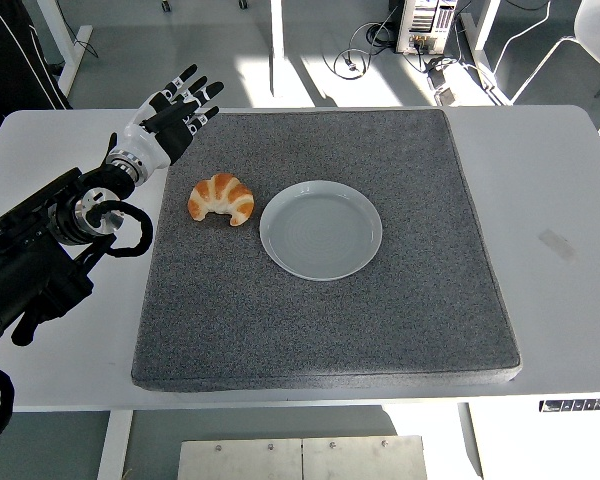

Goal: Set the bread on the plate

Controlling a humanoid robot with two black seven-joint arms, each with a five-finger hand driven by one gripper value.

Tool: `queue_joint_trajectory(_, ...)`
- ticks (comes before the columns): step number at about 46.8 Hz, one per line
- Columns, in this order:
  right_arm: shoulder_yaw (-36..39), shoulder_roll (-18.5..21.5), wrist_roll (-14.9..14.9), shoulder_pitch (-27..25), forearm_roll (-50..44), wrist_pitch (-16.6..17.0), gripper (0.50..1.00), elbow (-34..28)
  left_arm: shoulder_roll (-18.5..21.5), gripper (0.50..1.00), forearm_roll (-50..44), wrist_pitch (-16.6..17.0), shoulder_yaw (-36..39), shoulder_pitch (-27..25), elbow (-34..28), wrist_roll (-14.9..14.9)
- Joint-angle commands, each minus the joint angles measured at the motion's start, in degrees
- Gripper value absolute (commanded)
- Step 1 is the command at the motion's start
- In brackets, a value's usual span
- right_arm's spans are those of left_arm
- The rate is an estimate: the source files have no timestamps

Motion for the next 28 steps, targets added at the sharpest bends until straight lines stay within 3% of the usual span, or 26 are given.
queue_joint_trajectory(1, 0.01, 0.00, 0.00, 0.00, 0.00, 0.00, 1.000, 0.00, -0.01, 0.983, 0.00, -0.02, -0.08, 0.03, 0.01, -0.13)
queue_joint_trajectory(28, 0.01, 0.00, 0.00, 0.00, 0.00, 0.00, 1.000, 0.00, 0.17, 0.983, 0.09, 2.35, -0.25, -0.58, -0.17, -0.30)
